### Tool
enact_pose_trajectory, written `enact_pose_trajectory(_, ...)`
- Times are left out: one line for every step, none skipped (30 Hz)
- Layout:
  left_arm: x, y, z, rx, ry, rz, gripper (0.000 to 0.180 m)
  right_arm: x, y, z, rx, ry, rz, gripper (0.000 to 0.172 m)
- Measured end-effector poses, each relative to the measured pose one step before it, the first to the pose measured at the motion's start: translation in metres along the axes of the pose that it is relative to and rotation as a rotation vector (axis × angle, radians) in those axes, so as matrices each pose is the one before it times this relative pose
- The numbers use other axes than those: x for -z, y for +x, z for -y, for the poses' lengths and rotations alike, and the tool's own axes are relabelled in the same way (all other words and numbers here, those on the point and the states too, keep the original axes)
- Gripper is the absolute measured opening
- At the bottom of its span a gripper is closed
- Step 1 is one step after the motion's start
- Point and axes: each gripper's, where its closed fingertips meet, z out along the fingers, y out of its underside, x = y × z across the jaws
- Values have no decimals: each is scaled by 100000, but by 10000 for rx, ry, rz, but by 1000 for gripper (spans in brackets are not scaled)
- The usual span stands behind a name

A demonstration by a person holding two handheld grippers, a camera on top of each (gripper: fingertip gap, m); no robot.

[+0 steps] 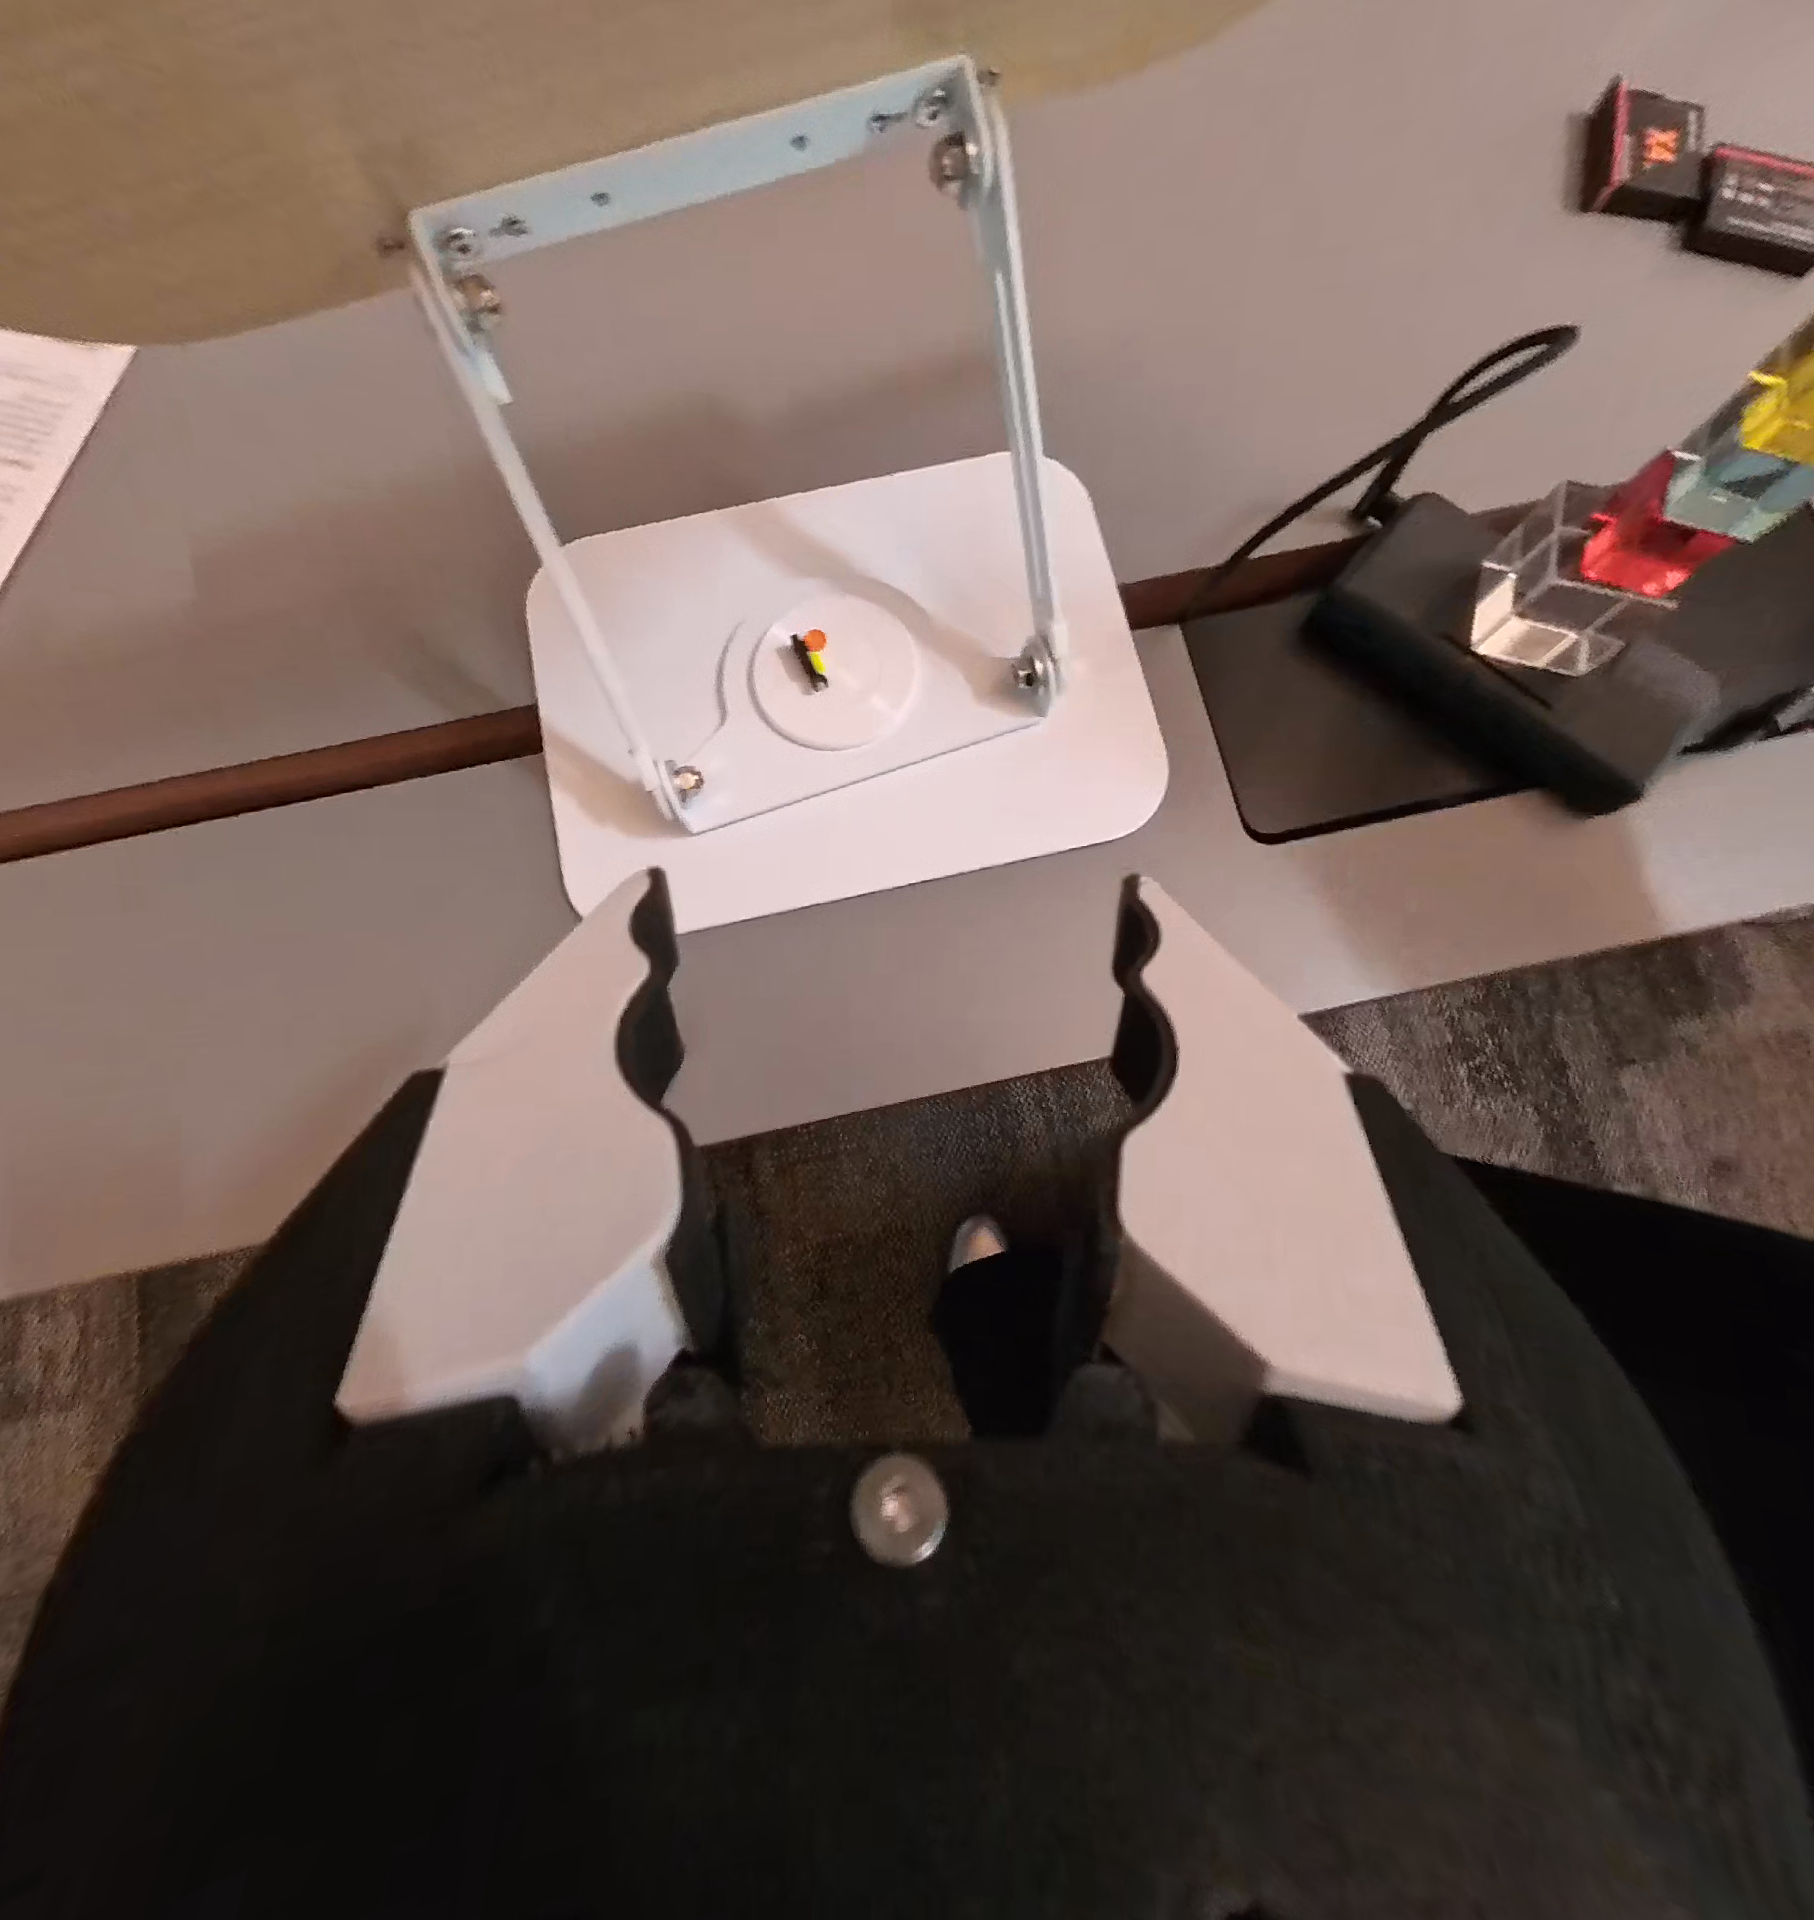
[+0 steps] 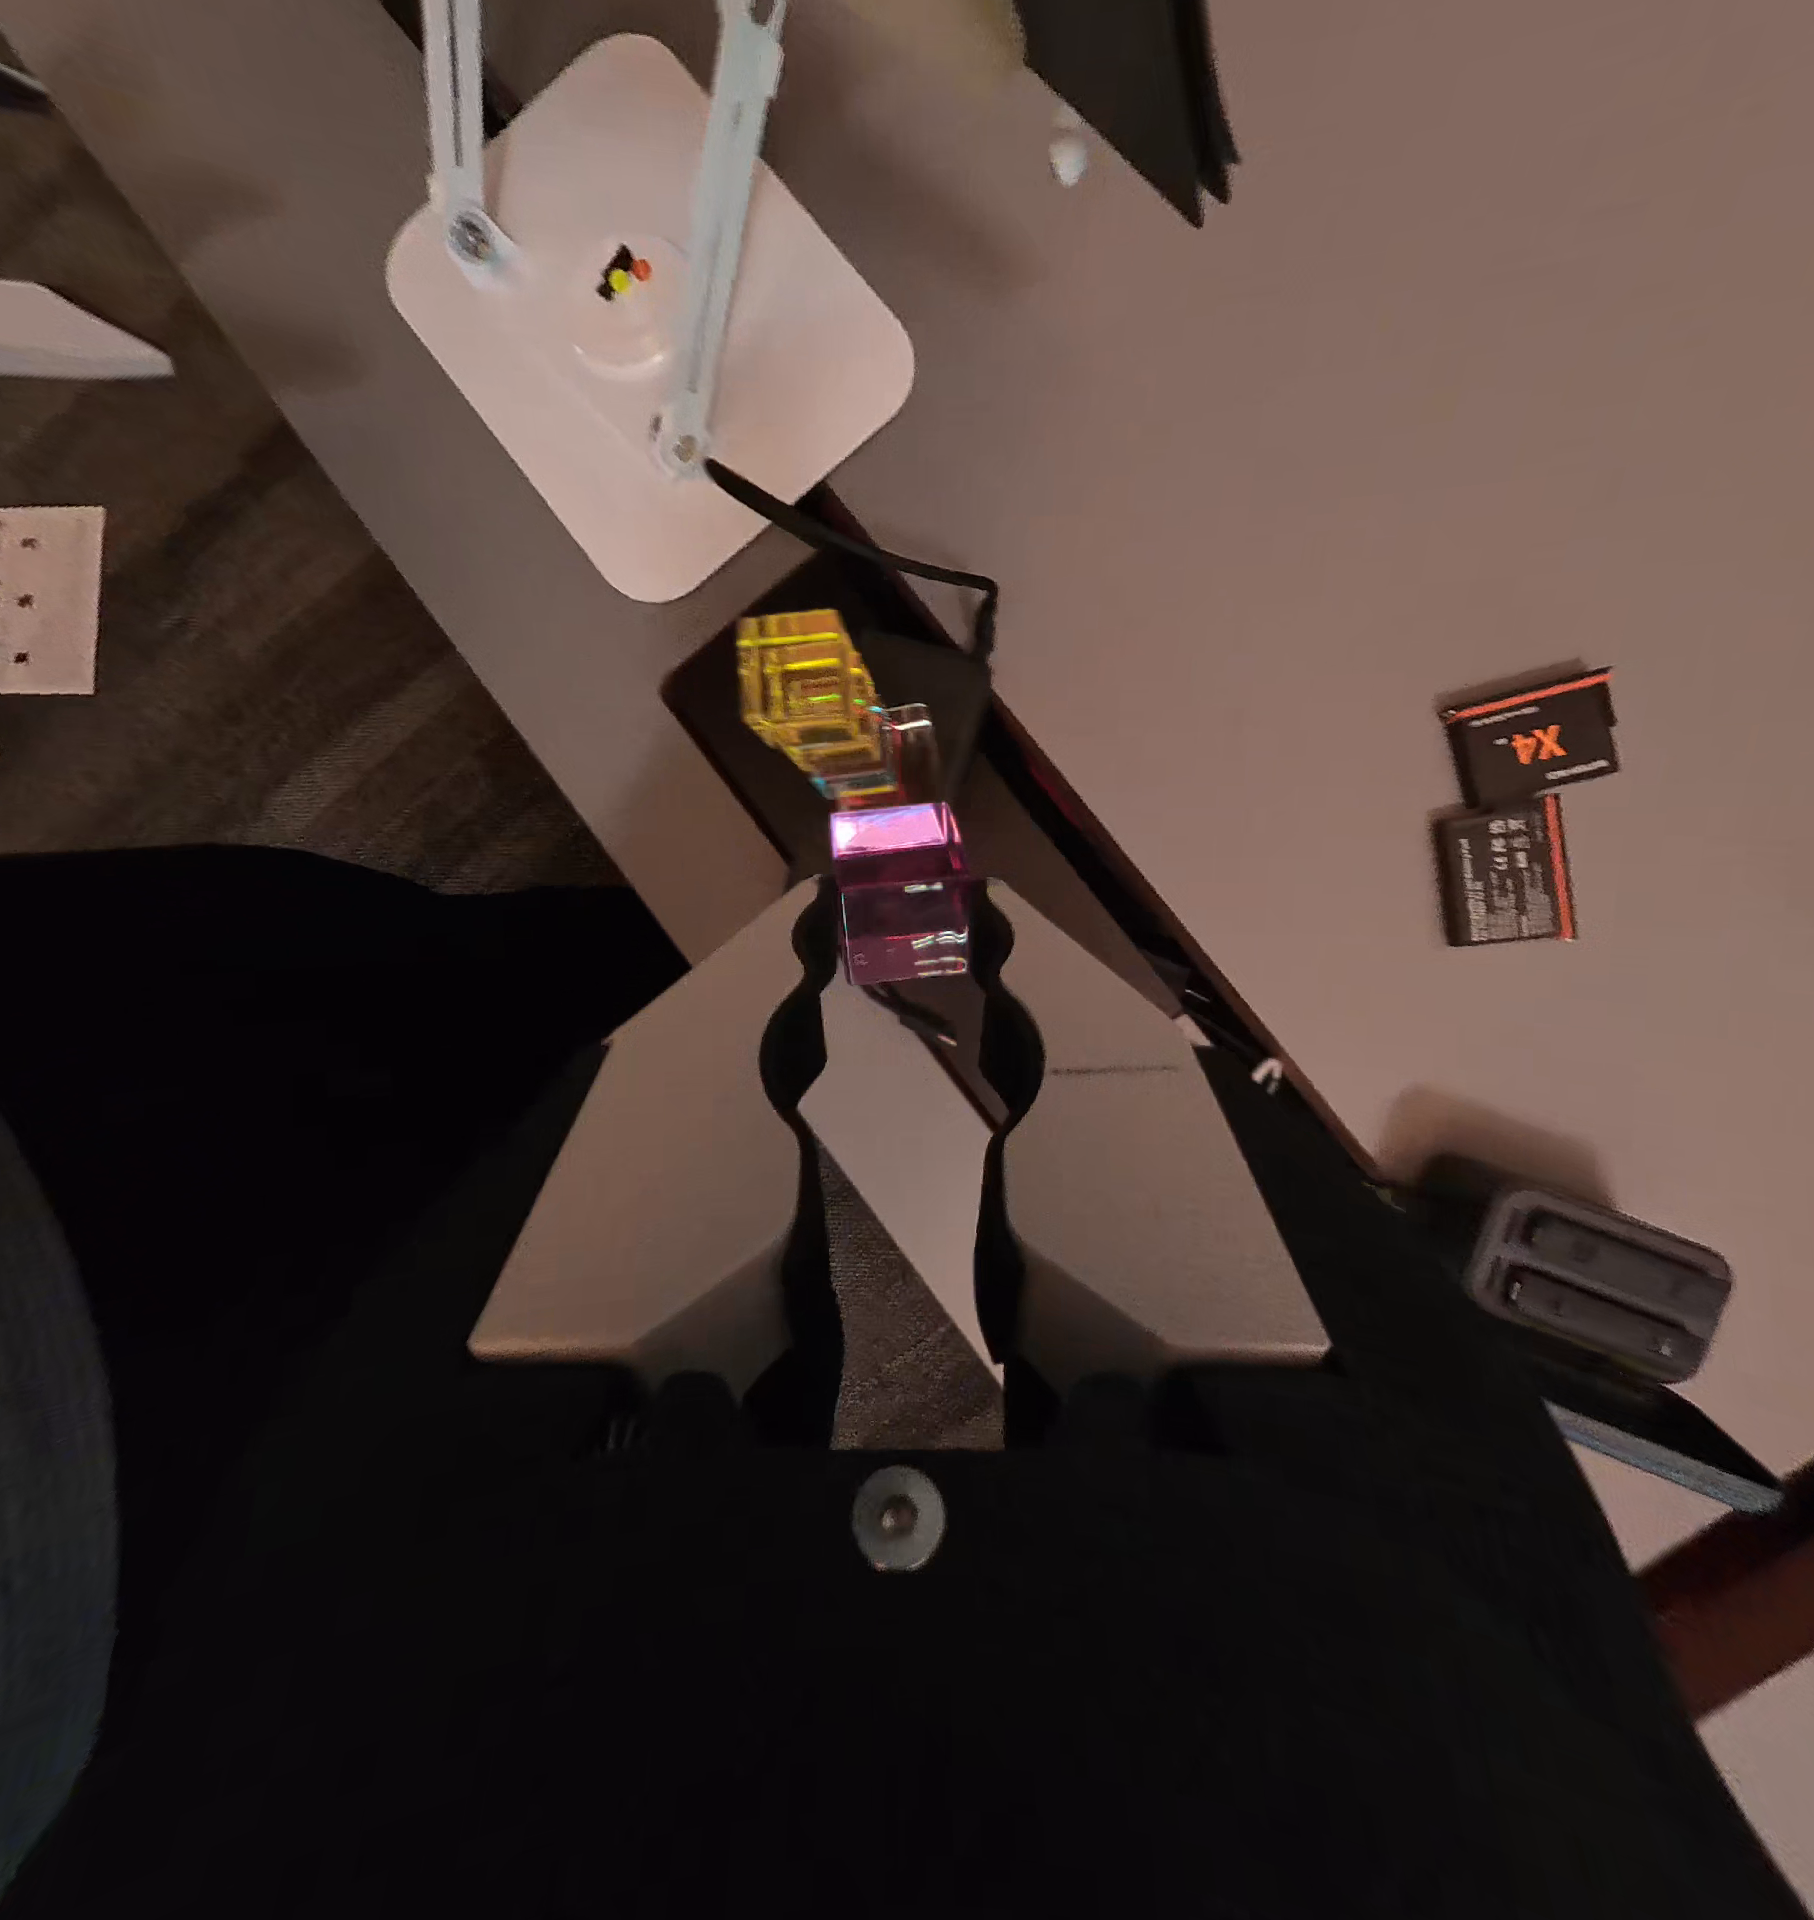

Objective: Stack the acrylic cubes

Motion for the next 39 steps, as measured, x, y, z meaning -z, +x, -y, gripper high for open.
enact_pose_trajectory(-27,135,-14,-228,-43,-138,85,-192,-545,213,37,-52,-17,24)
enact_pose_trajectory(18,113,-5,-209,-47,-140,85,-192,-513,254,43,-76,-15,24)
enact_pose_trajectory(64,146,87,-192,12,-180,85,-189,-519,325,40,-74,28,24)
enact_pose_trajectory(66,98,163,-191,87,-174,85,-171,-499,411,43,-44,33,24)
enact_pose_trajectory(19,1,166,-164,107,-137,85,-135,-415,478,57,-29,-2,24)
enact_pose_trajectory(-41,-8,160,-118,96,-156,84,-122,-344,460,72,-54,-32,24)
enact_pose_trajectory(-100,49,168,-64,106,-213,84,-126,-262,400,86,-84,-58,24)
enact_pose_trajectory(-119,125,245,-34,143,-259,84,-145,-217,348,97,-107,-79,24)
enact_pose_trajectory(-124,127,304,-29,173,-252,84,-157,-171,273,91,-133,-80,24)
enact_pose_trajectory(-108,114,376,-55,195,-233,84,-155,-158,234,84,-141,-76,24)
enact_pose_trajectory(-107,96,385,-81,192,-205,83,-161,-130,190,83,-127,-76,24)
enact_pose_trajectory(-123,45,343,-85,159,-161,83,-140,-95,175,65,-113,-83,24)
enact_pose_trajectory(-128,11,289,-83,124,-129,83,-119,-82,154,47,-103,-83,24)
enact_pose_trajectory(-149,-7,207,-62,85,-110,82,-106,-96,142,39,-86,-69,24)
enact_pose_trajectory(-166,-38,141,-29,52,-102,82,-92,-94,125,16,-75,-50,24)
enact_pose_trajectory(-159,-46,123,-11,51,-90,82,-82,-90,91,-7,-68,-37,24)
enact_pose_trajectory(-149,-40,139,-3,63,-93,82,-58,-73,92,-12,-60,-38,25)
enact_pose_trajectory(-135,-33,126,12,60,-92,81,-53,-42,63,-7,-54,-45,25)
enact_pose_trajectory(-137,-22,133,24,65,-95,81,-36,7,54,-3,-57,-54,25)
enact_pose_trajectory(-125,30,155,23,86,-119,81,-51,55,21,-2,-66,-63,25)
enact_pose_trajectory(-112,102,197,9,116,-155,81,-73,59,23,10,-77,-59,25)
enact_pose_trajectory(-105,156,214,-9,129,-178,81,-85,66,7,29,-92,-54,25)
enact_pose_trajectory(-87,168,212,-33,132,-169,80,-87,61,22,55,-103,-57,25)
enact_pose_trajectory(-75,137,174,-53,117,-133,80,-98,59,34,82,-117,-55,25)
enact_pose_trajectory(-69,113,131,-60,92,-105,79,-81,53,81,108,-111,-60,25)
enact_pose_trajectory(-73,108,90,-54,73,-95,79,-68,66,156,118,-80,-71,25)
enact_pose_trajectory(-63,107,50,-44,61,-91,79,-80,68,183,97,-64,-56,24)
enact_pose_trajectory(-62,126,9,-35,45,-92,78,-119,33,175,70,-79,-8,24)
enact_pose_trajectory(-80,106,-44,-21,15,-82,78,-167,3,57,63,-146,28,24)
enact_pose_trajectory(-86,65,-94,-16,-17,-56,78,-224,82,-143,79,-260,-9,24)
enact_pose_trajectory(-73,30,-132,-17,-34,-28,78,-245,243,-278,108,-329,-100,24)
enact_pose_trajectory(-62,6,-123,-9,-34,-22,78,-236,257,-275,129,-288,-113,24)
enact_pose_trajectory(-22,9,-104,4,-15,-22,78,-185,133,-203,110,-208,-43,24)
enact_pose_trajectory(-8,16,-65,18,-4,-22,78,-139,58,-130,59,-132,4,24)
enact_pose_trajectory(24,-1,-67,25,1,-12,78,-102,38,-69,27,-80,15,24)
enact_pose_trajectory(33,-1,-78,24,-4,-8,77,-62,20,-54,28,-58,30,25)
enact_pose_trajectory(27,0,-82,25,-12,-7,77,-54,-5,-66,33,-65,35,24)
enact_pose_trajectory(19,-13,-92,22,-16,-5,77,-44,37,-56,32,-70,7,25)
enact_pose_trajectory(18,5,-96,15,-16,-2,77,-59,36,-43,14,-64,3,25)
